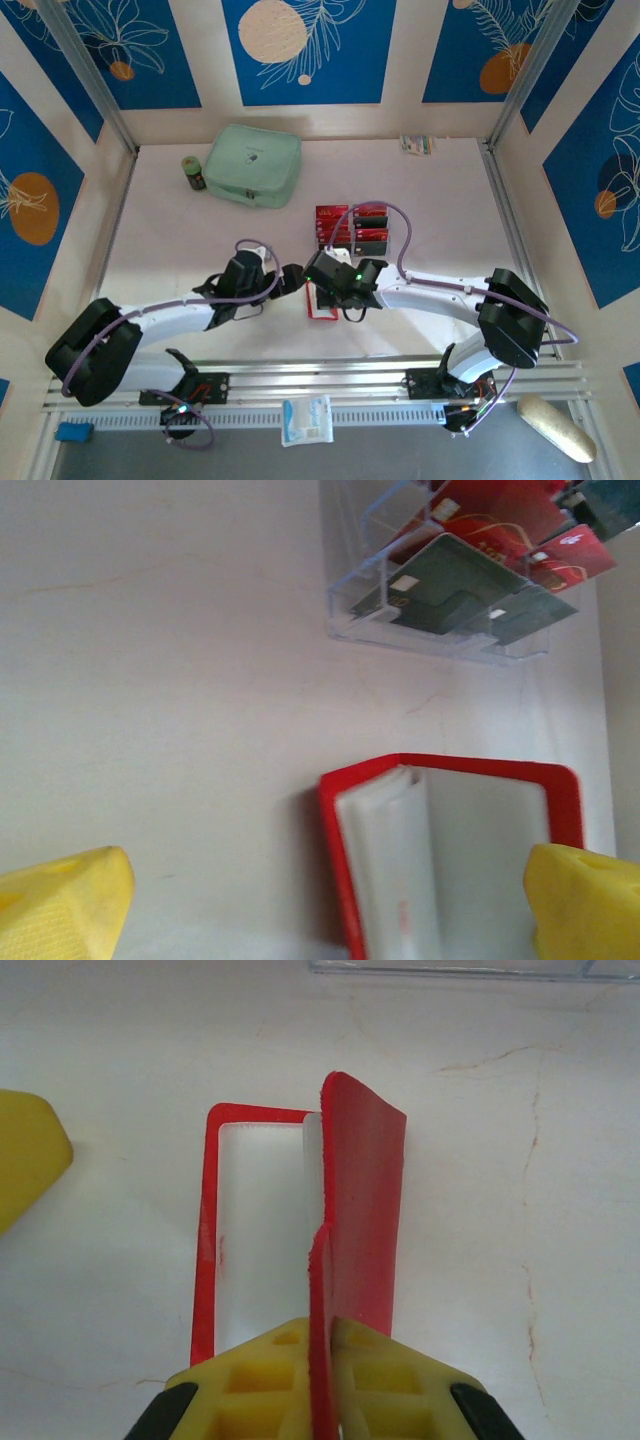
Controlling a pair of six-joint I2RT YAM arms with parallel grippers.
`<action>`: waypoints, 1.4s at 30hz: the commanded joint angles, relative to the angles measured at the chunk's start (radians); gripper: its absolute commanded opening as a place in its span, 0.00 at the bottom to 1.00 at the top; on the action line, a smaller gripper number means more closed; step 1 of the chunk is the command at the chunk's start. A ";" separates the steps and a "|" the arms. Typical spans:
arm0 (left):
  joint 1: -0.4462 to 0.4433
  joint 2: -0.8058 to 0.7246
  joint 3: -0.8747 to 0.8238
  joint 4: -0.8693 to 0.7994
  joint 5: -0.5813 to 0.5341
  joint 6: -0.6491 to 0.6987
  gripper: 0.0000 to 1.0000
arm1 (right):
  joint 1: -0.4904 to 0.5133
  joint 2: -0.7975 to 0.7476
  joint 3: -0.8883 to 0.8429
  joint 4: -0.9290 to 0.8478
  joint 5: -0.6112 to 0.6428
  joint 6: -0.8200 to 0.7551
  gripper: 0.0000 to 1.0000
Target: Put the credit cards into the card holder
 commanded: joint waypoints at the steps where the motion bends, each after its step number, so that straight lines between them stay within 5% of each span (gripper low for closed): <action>1: -0.004 0.035 0.039 0.000 0.051 0.012 1.00 | -0.002 -0.011 -0.032 0.020 -0.033 0.026 0.00; 19: -0.110 0.238 0.120 -0.067 -0.014 0.041 1.00 | -0.057 -0.118 -0.153 0.134 -0.112 0.065 0.00; 39: -0.232 0.357 0.338 -0.564 -0.283 0.283 1.00 | -0.182 -0.256 -0.423 0.270 -0.210 0.109 0.00; 42: -0.232 0.368 0.341 -0.579 -0.293 0.300 1.00 | -0.198 -0.268 -0.469 0.288 -0.217 0.115 0.09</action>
